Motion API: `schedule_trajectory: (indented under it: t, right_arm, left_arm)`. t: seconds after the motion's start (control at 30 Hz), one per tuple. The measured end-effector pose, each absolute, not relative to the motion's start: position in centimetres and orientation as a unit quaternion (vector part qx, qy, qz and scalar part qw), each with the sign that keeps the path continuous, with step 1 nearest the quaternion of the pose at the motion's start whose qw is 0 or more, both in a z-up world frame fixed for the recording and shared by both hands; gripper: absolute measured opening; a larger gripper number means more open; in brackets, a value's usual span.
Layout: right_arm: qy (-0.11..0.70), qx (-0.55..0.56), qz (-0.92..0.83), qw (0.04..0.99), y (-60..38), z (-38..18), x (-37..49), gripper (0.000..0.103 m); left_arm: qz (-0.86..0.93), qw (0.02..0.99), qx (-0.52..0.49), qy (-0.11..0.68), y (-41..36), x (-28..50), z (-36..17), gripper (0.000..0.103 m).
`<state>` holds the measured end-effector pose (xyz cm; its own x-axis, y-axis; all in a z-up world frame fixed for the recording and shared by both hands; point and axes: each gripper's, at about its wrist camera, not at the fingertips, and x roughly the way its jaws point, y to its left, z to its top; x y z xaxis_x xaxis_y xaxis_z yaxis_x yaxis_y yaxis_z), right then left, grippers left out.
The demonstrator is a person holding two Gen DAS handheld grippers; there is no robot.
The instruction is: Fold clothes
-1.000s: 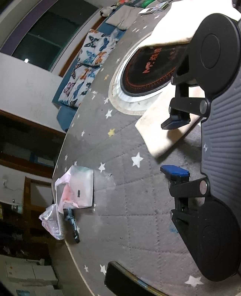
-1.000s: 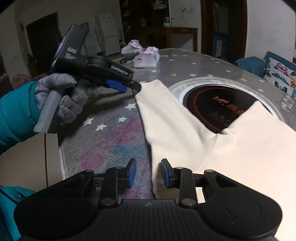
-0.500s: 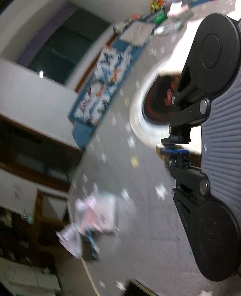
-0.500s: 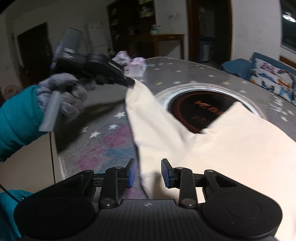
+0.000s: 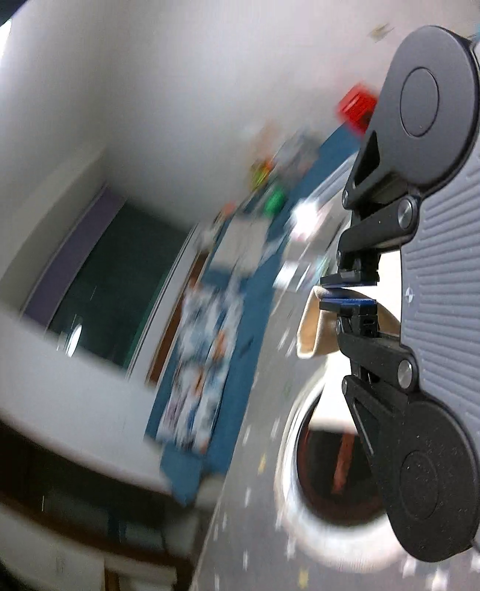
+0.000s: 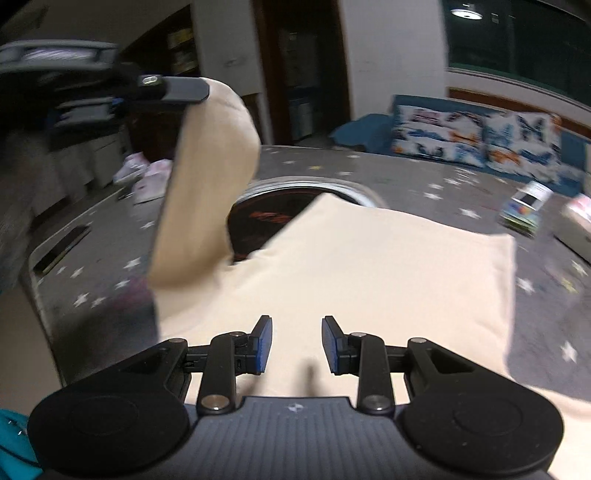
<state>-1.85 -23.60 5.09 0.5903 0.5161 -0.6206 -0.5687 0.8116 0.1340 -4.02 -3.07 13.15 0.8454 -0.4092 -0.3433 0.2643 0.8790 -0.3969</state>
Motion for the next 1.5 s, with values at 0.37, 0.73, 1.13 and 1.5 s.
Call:
schedule_trajectory:
  t: [0.37,0.73,1.13,1.5]
  right_arm:
    - [0.356,-0.021,0.269,0.895,-27.3,4.1,-2.1,0.030]
    - [0.368,0.049,0.241,0.897,-28.7,4.8,-0.2,0.030]
    - [0.390,-0.027,0.235,0.890,-24.7,2.8,0.1,0.006]
    - [0.270,-0.093,0.204,0.936,-25.1,9.9,-2.5,0.006]
  left_arm:
    - [-0.146,0.936,-0.062,0.315,-2.3,-5.2,5.8,0.034]
    - [-0.103,0.927,-0.061,0.354,1.6,-7.0,2.4,0.046]
    - [-0.104,0.936,0.001,0.336,-0.5,-8.0,1.4,0.044]
    - [-0.098,0.942,0.058,0.315,-1.6,-8.7,1.4,0.007]
